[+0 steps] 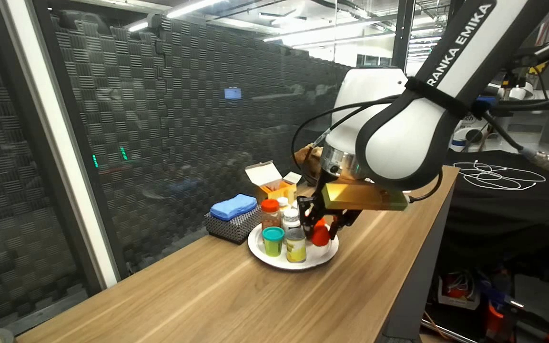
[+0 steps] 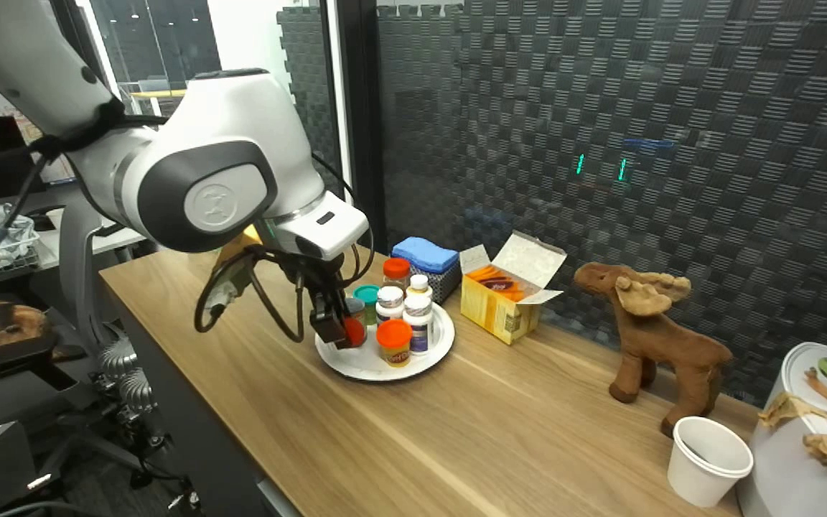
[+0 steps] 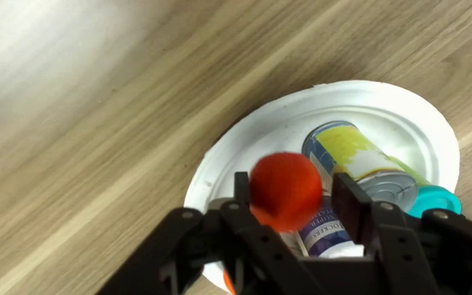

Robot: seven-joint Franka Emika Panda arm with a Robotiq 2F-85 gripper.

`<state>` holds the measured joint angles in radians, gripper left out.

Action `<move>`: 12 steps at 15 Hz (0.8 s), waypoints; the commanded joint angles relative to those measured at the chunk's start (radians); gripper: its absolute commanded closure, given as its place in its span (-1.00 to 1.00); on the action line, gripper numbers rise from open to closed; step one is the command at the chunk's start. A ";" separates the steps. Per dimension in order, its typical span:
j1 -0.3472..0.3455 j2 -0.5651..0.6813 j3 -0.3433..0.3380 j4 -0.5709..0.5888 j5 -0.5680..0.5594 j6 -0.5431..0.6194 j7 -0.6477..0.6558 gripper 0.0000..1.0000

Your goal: Put the bottles on the tray

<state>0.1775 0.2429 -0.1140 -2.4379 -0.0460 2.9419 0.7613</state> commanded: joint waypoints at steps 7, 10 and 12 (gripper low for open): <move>0.052 -0.174 -0.033 -0.124 -0.061 0.076 0.036 -1.00; 0.048 -0.270 0.015 -0.127 -0.028 -0.101 0.000 -1.00; 0.011 -0.307 0.083 -0.104 -0.020 -0.285 -0.009 -1.00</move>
<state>0.2195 0.0391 -0.1050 -2.5342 -0.0874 2.8536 0.7701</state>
